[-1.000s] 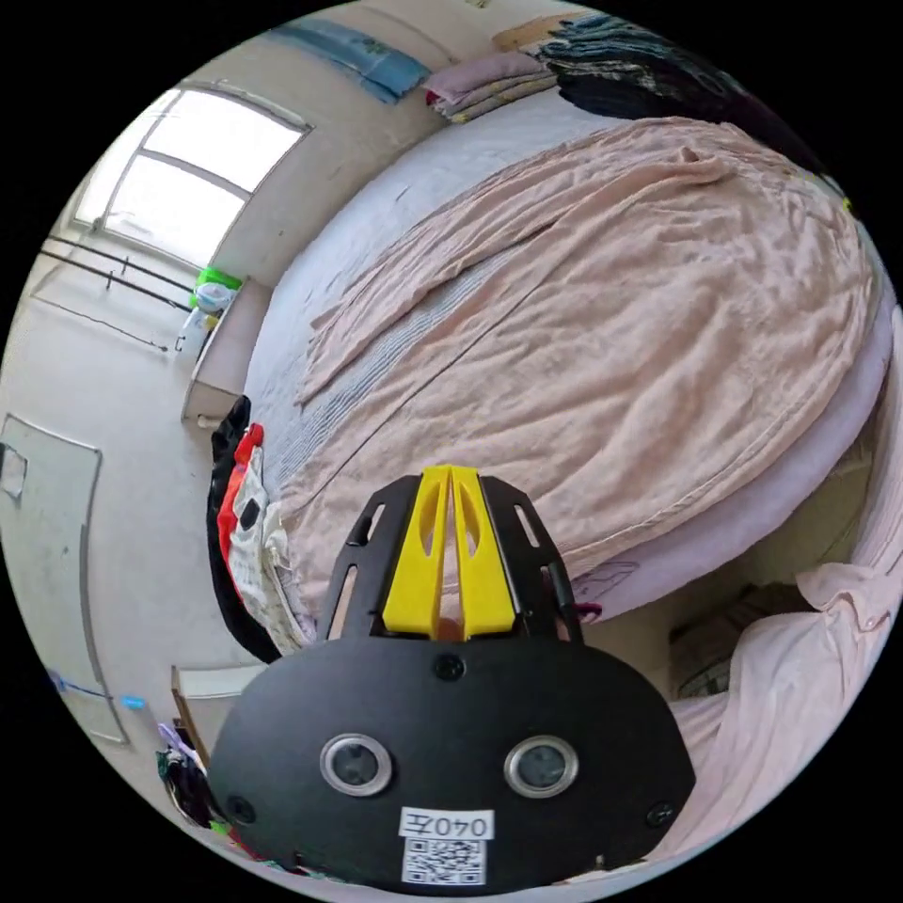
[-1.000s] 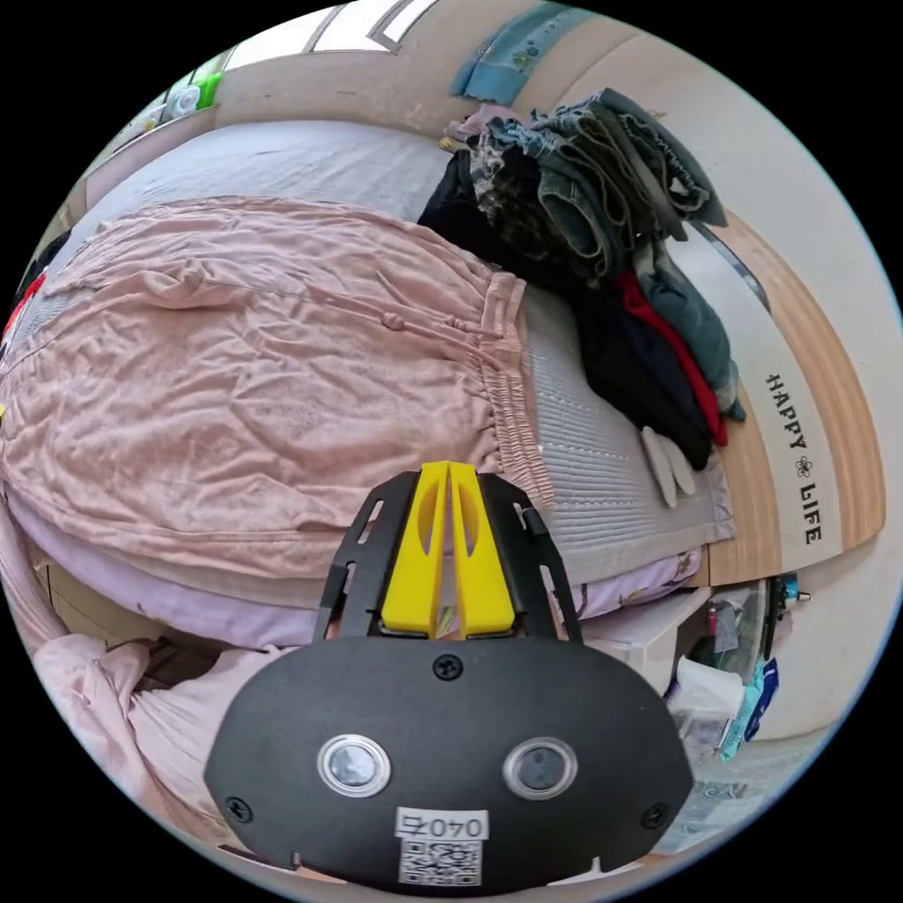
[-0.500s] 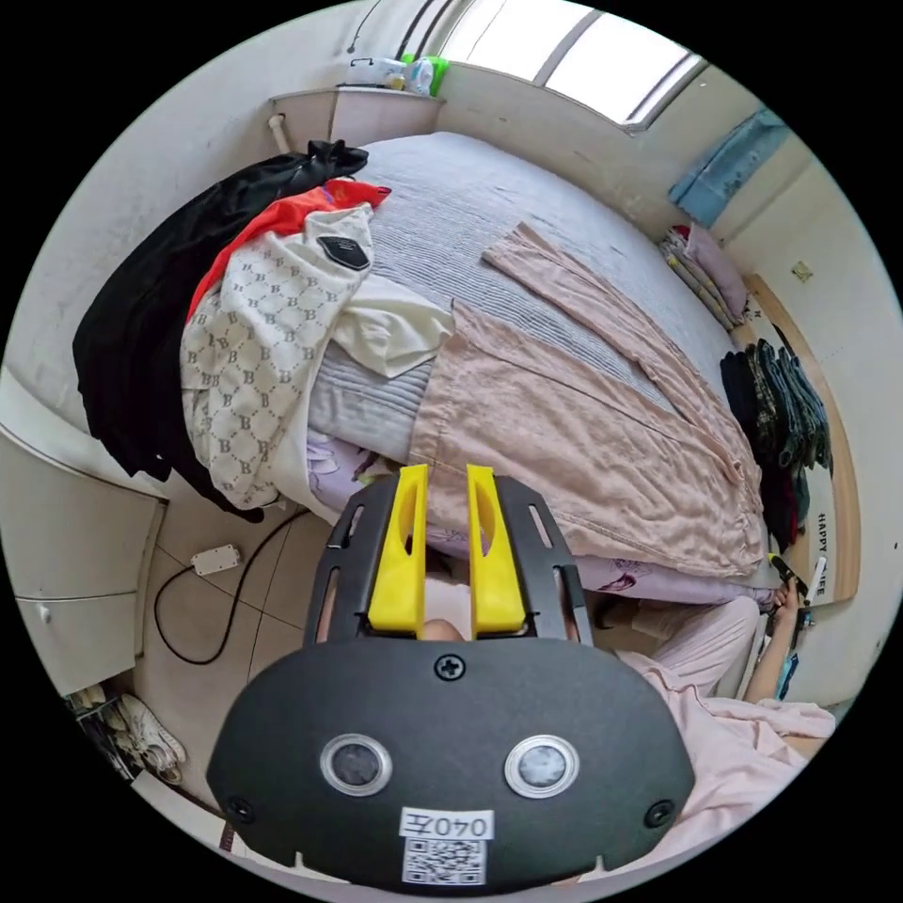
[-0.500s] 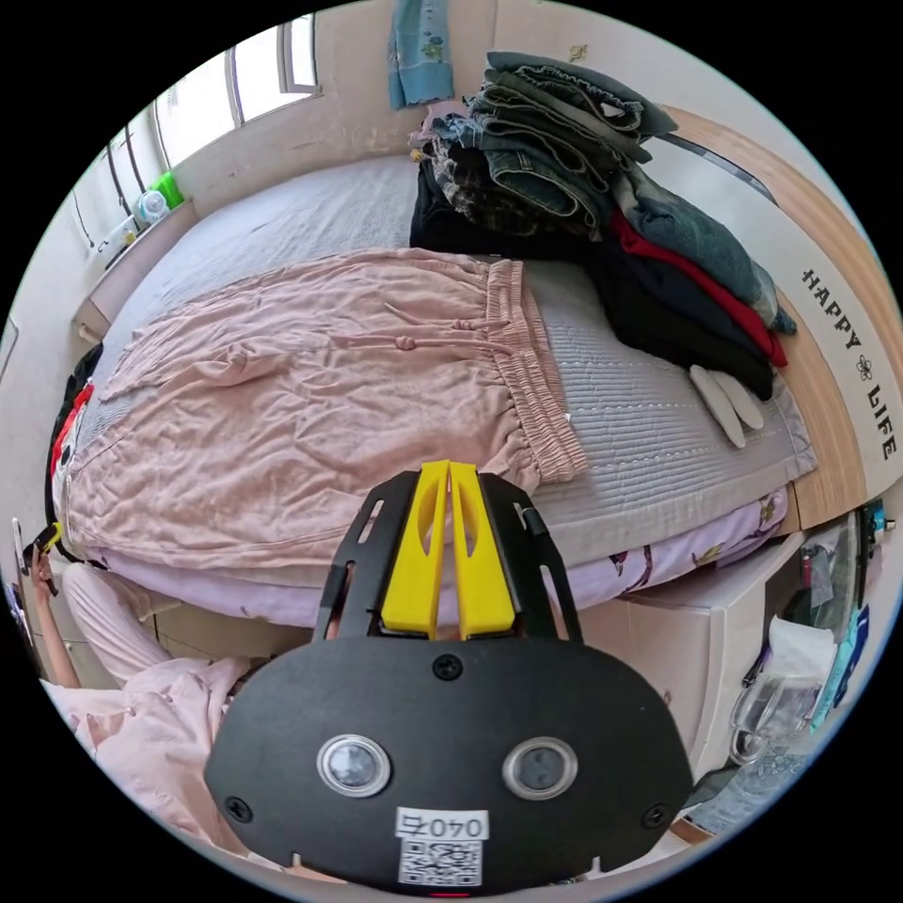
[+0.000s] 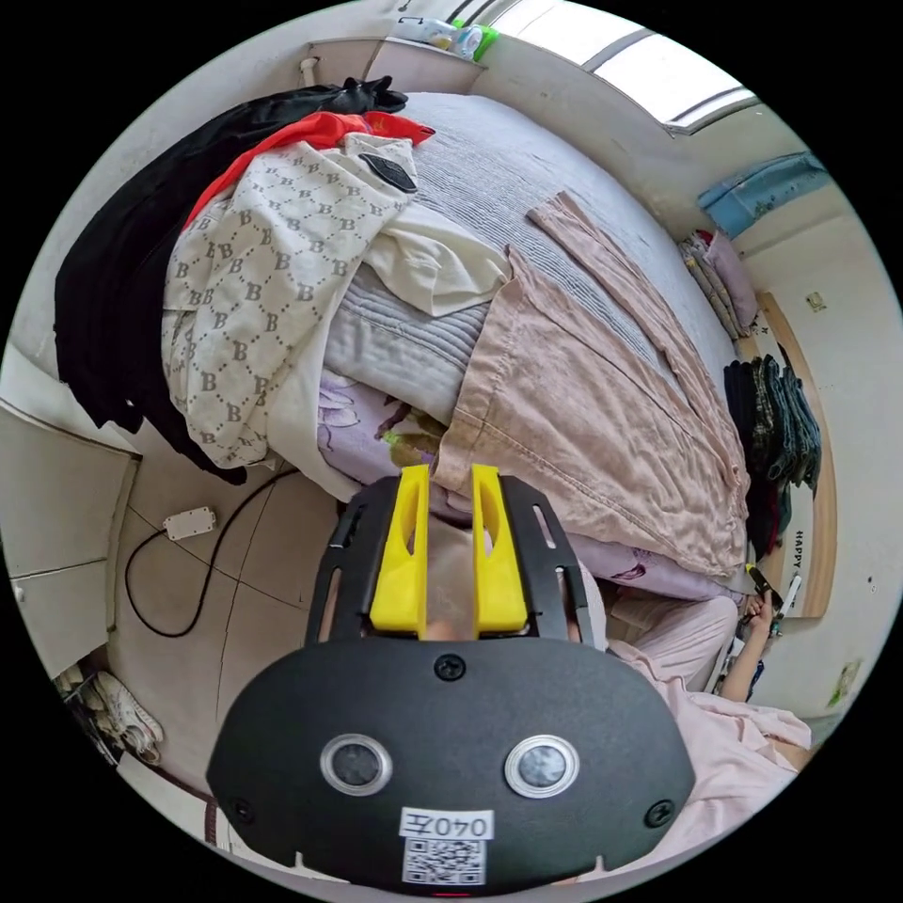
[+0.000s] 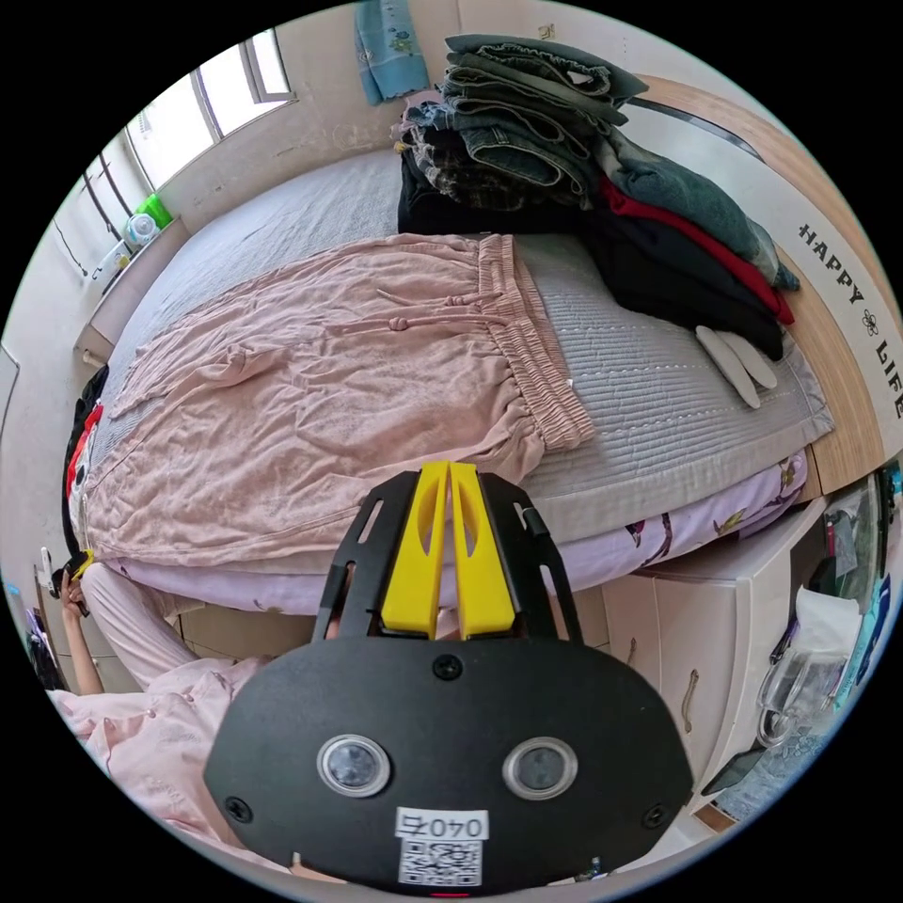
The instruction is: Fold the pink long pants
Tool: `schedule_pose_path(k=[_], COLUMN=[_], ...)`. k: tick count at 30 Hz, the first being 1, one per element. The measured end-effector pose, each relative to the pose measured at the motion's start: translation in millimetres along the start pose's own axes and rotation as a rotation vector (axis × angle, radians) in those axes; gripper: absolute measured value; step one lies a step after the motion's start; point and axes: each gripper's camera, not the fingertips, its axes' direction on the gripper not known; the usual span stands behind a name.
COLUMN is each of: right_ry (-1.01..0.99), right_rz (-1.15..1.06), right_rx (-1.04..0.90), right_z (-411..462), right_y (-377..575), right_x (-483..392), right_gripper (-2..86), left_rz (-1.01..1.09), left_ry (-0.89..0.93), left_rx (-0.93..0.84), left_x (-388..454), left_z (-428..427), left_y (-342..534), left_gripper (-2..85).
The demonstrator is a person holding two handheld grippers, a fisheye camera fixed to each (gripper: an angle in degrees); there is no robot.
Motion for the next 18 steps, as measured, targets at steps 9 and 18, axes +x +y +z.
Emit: schedule_pose_path(k=[9, 18], right_ry=[-0.082, -0.322], right_rz=[0.077, 0.370], right_rx=[0.007, 0.025], right_z=[16, 33], right_y=[12, 37], right_x=[55, 173], right_gripper=[-0.9, 6.0], left_rz=[-0.063, -0.063], left_ry=[0.084, 0.107], left_rx=[0.052, 0.083], left_x=[-4, 0], left_z=[-55, -116], left_y=[-16, -32], left_gripper=[-0.7, -0.8])
